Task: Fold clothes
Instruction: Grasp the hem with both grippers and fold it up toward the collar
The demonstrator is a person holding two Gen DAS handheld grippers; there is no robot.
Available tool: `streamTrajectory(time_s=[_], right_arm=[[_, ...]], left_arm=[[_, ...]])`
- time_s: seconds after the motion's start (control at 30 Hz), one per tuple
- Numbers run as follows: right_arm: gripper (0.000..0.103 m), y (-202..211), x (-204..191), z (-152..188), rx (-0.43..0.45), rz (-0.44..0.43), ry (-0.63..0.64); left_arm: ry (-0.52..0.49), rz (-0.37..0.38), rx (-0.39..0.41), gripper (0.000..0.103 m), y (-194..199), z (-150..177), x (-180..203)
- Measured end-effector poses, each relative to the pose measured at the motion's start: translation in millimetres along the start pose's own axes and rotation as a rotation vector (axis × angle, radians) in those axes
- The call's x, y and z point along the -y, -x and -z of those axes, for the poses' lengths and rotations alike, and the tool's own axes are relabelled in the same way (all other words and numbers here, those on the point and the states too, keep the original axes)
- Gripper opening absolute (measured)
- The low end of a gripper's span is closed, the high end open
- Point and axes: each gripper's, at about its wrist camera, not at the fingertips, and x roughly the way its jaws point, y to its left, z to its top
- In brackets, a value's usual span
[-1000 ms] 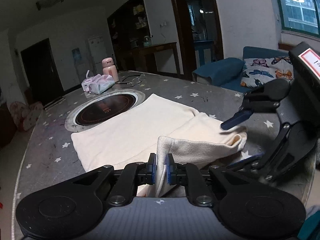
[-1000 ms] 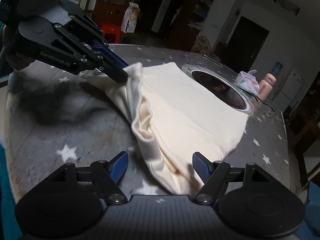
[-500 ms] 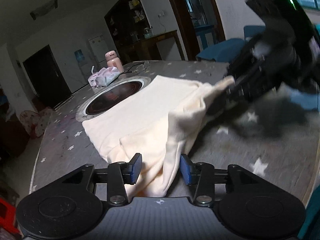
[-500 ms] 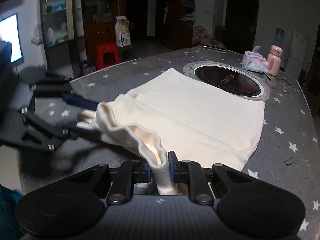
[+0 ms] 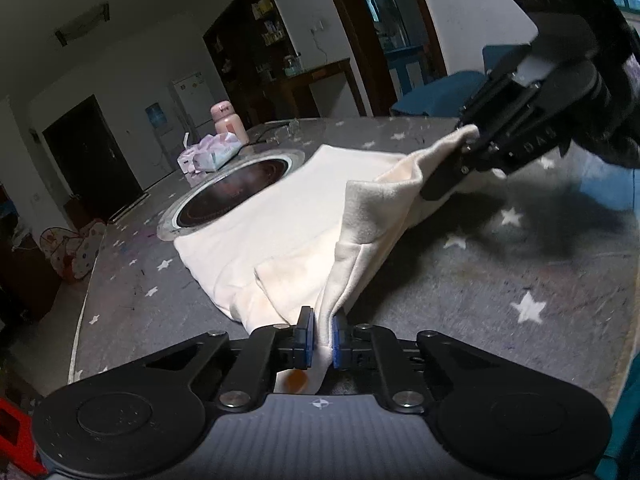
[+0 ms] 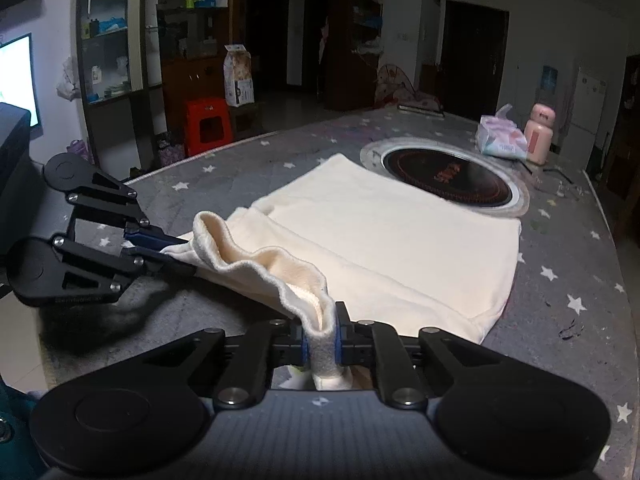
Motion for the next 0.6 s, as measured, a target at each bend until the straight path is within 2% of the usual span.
streamTrajectory(time_s=[0.2, 0.37, 0.5, 0.6], right_arm=[[0.01, 28, -17, -2, -0.002, -0.055, 0.038], [0.007, 69, -39, 3, -0.051, -0.138, 0.049], [0.006, 98, -59, 3, -0.081, -0.187, 0.054], [0.006, 100, -61, 0, -0.091, -0.178, 0.037]], left_arm=[[0.025, 0.045, 0.007, 0.01, 36, 0, 0], [0.045, 0.082, 0.013, 0.01, 66, 0, -1], [0.045, 0.079, 0.028, 0.01, 58, -9, -9], [0.043, 0.073, 0.041, 0.01, 50, -18, -16]])
